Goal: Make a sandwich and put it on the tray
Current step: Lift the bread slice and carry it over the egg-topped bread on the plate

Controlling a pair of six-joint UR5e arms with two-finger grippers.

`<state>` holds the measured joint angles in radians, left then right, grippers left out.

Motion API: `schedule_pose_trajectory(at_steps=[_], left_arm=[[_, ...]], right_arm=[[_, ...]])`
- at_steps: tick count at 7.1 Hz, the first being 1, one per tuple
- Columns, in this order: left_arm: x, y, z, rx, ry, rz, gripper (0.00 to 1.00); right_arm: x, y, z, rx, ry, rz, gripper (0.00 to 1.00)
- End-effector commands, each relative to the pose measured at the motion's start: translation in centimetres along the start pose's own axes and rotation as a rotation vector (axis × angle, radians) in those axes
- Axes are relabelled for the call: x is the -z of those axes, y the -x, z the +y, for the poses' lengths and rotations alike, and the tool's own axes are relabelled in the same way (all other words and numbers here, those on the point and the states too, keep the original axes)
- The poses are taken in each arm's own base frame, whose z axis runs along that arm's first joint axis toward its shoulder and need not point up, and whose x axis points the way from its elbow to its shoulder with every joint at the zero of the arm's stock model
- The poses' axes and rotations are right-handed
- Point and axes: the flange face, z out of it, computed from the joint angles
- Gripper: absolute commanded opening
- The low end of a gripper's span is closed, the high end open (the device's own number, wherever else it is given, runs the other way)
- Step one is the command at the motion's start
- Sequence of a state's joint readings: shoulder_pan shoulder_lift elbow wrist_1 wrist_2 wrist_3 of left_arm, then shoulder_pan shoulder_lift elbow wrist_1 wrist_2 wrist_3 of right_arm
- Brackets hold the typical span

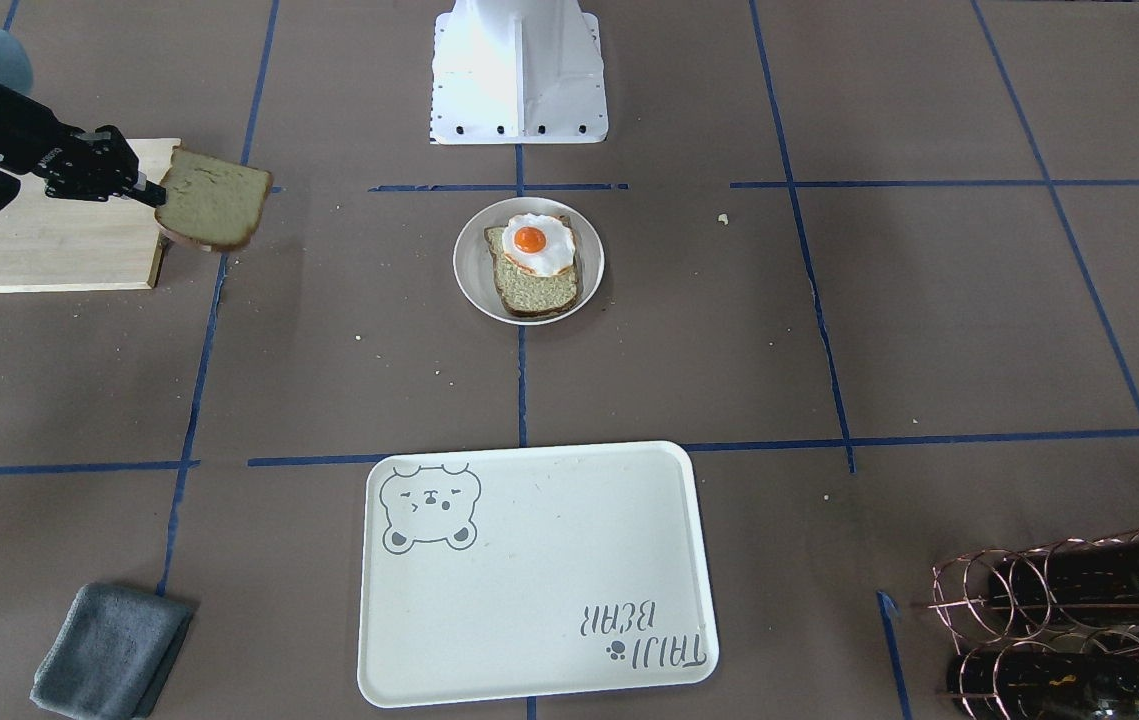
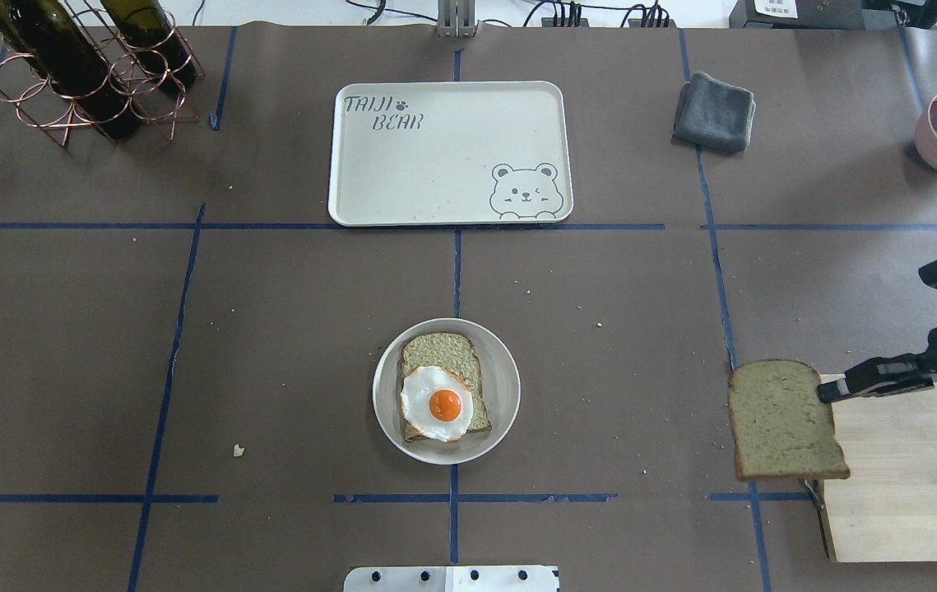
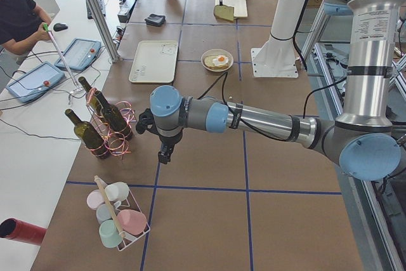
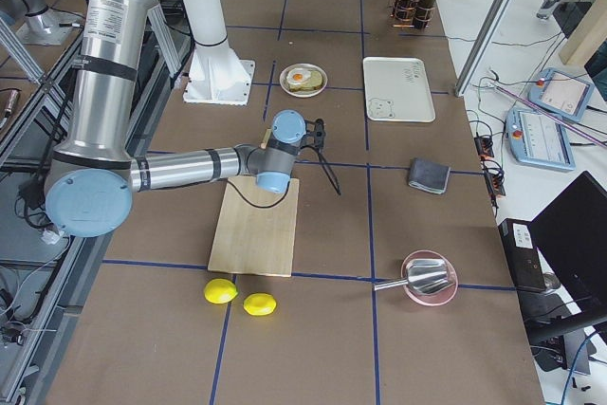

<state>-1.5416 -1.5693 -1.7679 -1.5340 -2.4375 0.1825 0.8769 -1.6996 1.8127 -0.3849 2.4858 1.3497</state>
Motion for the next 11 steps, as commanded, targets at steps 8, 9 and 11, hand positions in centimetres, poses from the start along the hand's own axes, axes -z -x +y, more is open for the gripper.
schedule_pose_trajectory(at_steps=[8,9,11], left_arm=[[0.1,-0.5,-0.2,-0.005,-0.012,0.04,1.0],[0.1,-0.5,-0.1,-0.004,-0.011,0.04,1.0],[0.1,-0.5,-0.1,-0.004,-0.011,0.042,1.0]], right_arm=[[-24.1,22.8,-6.8,-0.037,0.034,-0.189,0.0],[-25.3,22.7,-6.0,-0.04,0.051,-0.183,0.0],[-26.3,21.6,-5.1,-0.047,0.078,-0.164,0.0]])
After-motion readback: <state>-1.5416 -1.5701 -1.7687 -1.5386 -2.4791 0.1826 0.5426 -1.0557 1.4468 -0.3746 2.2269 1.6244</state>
